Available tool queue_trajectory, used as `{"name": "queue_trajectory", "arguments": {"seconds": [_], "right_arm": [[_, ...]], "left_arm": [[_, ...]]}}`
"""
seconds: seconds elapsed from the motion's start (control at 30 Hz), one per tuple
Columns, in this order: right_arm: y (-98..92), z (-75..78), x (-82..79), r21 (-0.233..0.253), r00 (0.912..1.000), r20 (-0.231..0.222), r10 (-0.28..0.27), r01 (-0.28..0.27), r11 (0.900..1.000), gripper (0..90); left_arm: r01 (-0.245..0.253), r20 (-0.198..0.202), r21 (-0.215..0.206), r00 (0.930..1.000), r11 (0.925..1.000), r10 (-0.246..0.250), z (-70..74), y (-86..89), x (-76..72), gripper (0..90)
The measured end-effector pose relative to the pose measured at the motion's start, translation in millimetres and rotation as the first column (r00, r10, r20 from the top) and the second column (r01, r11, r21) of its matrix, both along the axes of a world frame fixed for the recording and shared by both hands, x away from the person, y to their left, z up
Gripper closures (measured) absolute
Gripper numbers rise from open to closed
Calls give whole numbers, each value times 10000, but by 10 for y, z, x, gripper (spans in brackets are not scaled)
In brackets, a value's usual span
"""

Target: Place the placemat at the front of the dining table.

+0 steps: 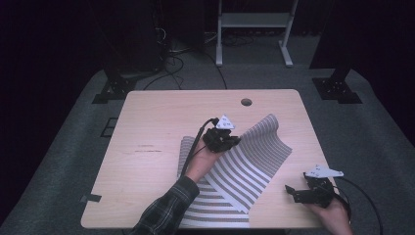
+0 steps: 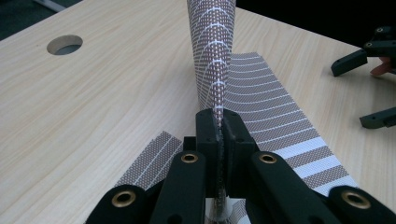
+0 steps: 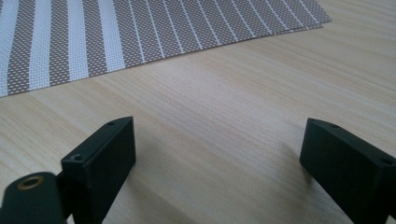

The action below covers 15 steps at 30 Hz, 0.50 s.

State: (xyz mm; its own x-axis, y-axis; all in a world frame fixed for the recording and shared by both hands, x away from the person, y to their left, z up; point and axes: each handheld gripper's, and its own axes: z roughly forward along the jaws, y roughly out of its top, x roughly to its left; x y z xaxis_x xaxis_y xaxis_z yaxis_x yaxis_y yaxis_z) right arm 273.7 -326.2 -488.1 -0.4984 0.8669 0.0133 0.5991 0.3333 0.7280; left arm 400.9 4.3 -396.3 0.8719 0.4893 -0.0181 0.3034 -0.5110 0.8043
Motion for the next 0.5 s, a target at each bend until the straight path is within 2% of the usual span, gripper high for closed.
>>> {"name": "queue_trajectory", "arguments": {"seconds": [0.33,0.5], "right_arm": [[-1,0,0,-4,10000,2,6,-6,10000,93],[-1,0,0,0,10000,1,5,-5,10000,93]], "left_arm": [[-176,-390,95,9991,9998,180,-150,-106,156,864],[-303,-339,190,9989,9994,310,-167,-73,195,762]]}}
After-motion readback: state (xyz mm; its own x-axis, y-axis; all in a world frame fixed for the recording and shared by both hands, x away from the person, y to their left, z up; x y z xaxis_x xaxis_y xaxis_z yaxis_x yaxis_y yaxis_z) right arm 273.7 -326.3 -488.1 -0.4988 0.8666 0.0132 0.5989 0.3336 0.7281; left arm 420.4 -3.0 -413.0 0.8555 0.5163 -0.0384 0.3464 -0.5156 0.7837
